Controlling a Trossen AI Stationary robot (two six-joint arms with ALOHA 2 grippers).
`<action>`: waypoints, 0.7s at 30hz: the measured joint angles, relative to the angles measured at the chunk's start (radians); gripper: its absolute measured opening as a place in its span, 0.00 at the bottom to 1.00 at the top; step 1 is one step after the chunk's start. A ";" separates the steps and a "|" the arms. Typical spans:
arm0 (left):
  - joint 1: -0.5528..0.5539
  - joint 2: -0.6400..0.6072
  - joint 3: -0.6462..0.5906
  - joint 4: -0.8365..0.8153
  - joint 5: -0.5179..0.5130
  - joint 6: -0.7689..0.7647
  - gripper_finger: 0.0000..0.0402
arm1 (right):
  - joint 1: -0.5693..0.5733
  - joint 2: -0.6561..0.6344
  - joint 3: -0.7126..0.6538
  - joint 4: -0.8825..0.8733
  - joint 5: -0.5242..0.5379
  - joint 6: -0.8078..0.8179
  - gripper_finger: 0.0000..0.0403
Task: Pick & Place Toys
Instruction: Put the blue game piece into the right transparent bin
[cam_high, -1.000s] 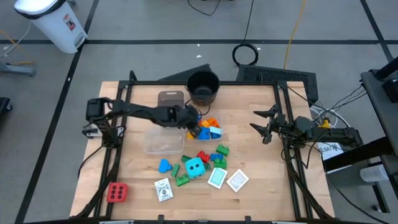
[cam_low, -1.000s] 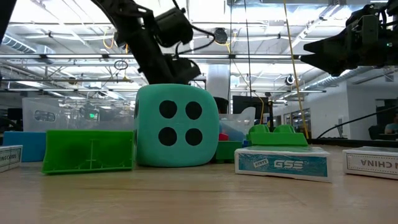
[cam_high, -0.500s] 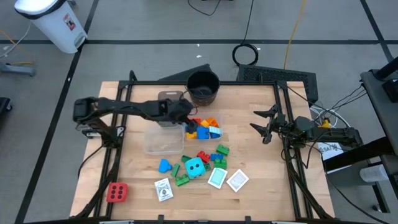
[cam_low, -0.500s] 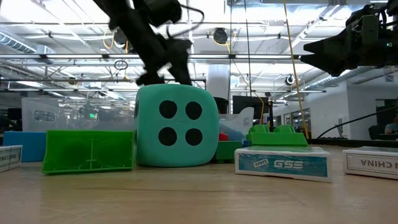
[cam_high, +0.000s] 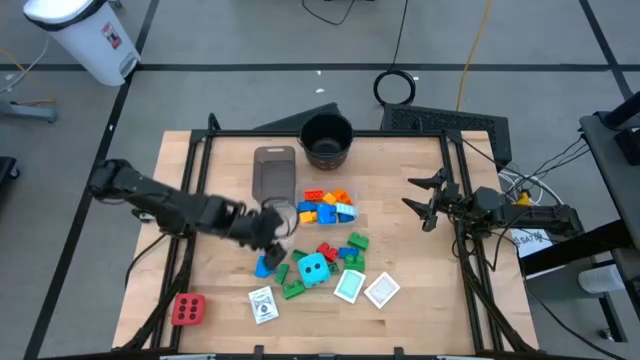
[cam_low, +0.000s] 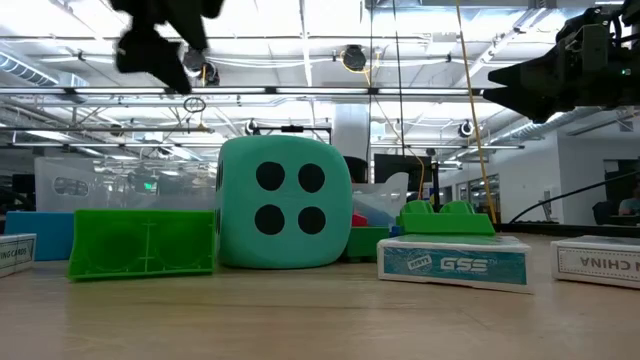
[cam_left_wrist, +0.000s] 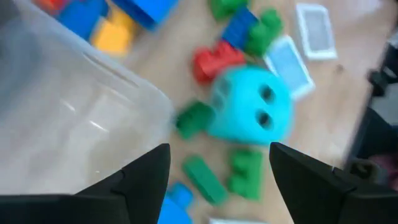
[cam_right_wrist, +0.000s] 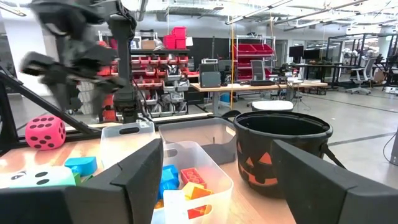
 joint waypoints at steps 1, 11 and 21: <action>-0.033 0.006 0.000 0.004 -0.001 -0.042 0.69 | 0.000 0.000 0.000 0.000 0.000 0.000 0.67; -0.249 0.118 0.000 -0.007 -0.072 -0.465 0.69 | 0.000 0.000 0.000 0.000 0.000 0.000 0.67; -0.299 0.259 0.000 -0.116 -0.062 -0.809 0.69 | 0.000 0.000 0.000 0.000 0.000 0.000 0.66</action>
